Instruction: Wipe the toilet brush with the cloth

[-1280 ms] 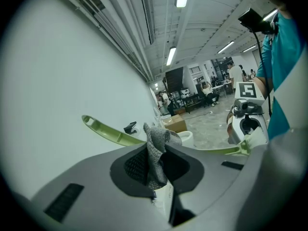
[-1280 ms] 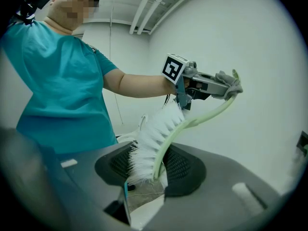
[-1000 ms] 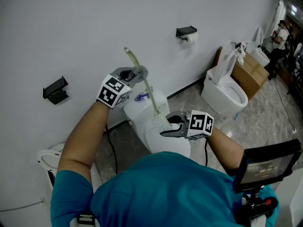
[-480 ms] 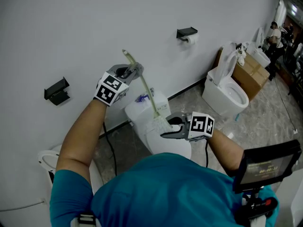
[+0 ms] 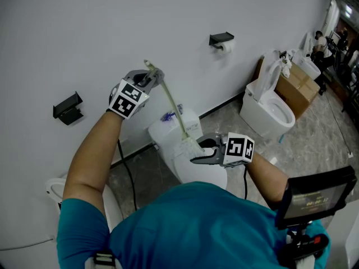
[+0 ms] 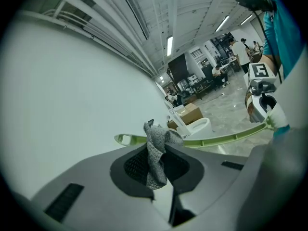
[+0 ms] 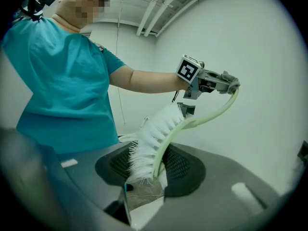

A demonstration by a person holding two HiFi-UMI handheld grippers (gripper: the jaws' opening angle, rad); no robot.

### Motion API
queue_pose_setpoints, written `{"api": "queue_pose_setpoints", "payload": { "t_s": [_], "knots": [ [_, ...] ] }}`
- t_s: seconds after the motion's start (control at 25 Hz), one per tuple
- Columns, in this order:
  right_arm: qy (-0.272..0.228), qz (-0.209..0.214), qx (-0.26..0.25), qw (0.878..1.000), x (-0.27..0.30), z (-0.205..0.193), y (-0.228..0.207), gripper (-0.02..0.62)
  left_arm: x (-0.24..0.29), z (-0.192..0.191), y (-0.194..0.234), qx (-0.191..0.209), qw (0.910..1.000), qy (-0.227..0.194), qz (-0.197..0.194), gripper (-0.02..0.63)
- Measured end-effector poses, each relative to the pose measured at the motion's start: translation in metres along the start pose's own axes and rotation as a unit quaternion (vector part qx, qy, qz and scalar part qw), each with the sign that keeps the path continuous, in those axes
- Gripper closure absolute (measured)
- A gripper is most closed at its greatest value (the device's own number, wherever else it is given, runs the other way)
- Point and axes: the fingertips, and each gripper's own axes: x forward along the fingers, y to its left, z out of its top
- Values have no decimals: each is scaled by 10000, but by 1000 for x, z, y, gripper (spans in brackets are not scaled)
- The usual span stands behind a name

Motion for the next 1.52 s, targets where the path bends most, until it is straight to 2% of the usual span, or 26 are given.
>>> {"api": "queue_pose_setpoints", "payload": {
  "t_s": [0.48,0.76,0.84,1.0,1.12,1.28,1.52],
  "knots": [
    [-35,-49,6,10000,-2,4,-1,436,-6,4,33,440,9983,81,371,558],
    [13,-169,60,9998,-2,-3,-7,437,-17,22,40,624,9960,-132,622,558],
    [1,-223,80,9997,-2,-2,-9,437,-21,28,43,528,9957,-238,721,558],
    [-8,-230,154,9996,-1,1,-8,437,-35,35,67,19,9926,-474,1121,558],
    [18,-301,144,9994,0,1,-9,437,-48,34,83,-223,9894,-530,1330,558],
    [204,-608,299,9975,-1,-10,-24,437,-56,24,63,-542,9909,-652,1042,560],
    [448,-1153,569,9907,-12,-18,-54,437,-41,14,-28,-834,9940,-709,40,558]
  ]
}}
